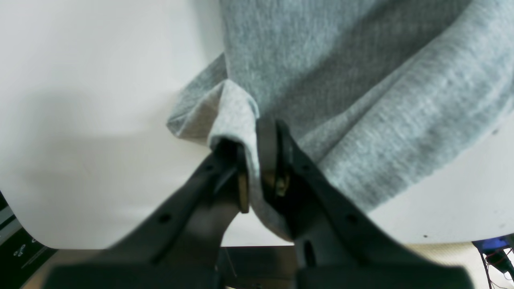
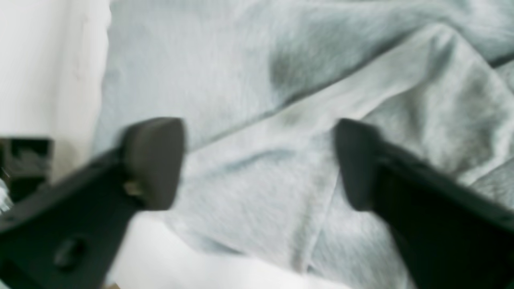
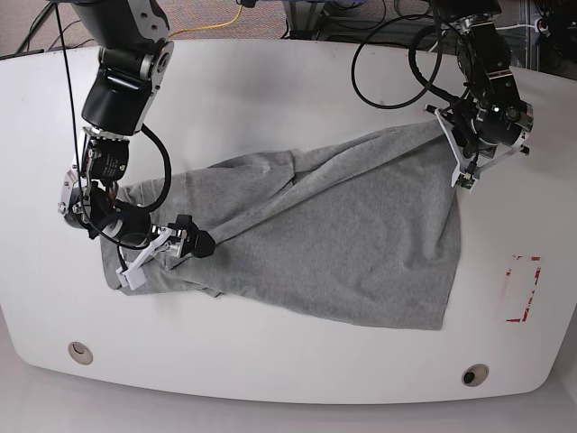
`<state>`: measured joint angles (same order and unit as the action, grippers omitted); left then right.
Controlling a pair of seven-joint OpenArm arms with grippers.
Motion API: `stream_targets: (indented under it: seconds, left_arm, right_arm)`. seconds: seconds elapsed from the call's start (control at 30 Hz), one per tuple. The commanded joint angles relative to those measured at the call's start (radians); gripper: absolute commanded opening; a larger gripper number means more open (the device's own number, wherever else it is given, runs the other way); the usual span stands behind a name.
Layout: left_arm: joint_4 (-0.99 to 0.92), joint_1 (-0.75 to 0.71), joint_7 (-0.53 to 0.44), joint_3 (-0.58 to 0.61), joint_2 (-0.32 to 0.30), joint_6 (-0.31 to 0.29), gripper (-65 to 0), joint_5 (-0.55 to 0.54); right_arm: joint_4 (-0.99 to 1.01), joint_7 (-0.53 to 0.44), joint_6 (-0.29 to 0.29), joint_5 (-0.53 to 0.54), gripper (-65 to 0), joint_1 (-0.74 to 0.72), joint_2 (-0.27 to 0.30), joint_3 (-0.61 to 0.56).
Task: Layout the t-shirt on the table in an organized manner, then fold the t-shirt properly
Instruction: 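Drag the held shirt edge with the right gripper toward the left gripper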
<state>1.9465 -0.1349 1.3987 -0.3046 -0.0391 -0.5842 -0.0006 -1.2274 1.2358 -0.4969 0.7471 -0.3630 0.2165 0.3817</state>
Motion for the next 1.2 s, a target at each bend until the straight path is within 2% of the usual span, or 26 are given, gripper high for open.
stream_targets:
  seconds: [0.0, 0.33, 0.53, 0.8, 1.17]
  left_arm:
    - [0.015, 0.010, -0.002, -0.001, -0.006, 0.000, -65.0, 0.000]
    - [0.015, 0.010, -0.002, -0.001, -0.015, 0.000, -65.0, 0.000]
    - [0.015, 0.011, -0.002, -0.001, -0.017, 0.000, -65.0, 0.000]
    - [0.015, 0.014, -0.002, 0.003, -0.017, 0.000, -65.0, 0.000]
    - [0.015, 0.013, -0.002, 0.054, -0.018, 0.000, -65.0, 0.000]
  right_arm:
    - [-0.028, -0.015, -0.012, 0.032, -0.8, 0.012, 0.050, -0.049]
    - [-0.147, -0.017, -0.015, 0.130, -3.6, 0.218, 0.094, 0.000]
    - [-0.148, -0.015, -0.015, 0.206, -3.6, 0.278, 0.096, -0.007]
    - [-0.148, -0.015, -0.013, 0.277, -3.6, 0.289, 0.088, -0.010]
    - [-0.147, -0.014, -0.010, 0.283, -3.6, 0.258, 0.073, -0.011]
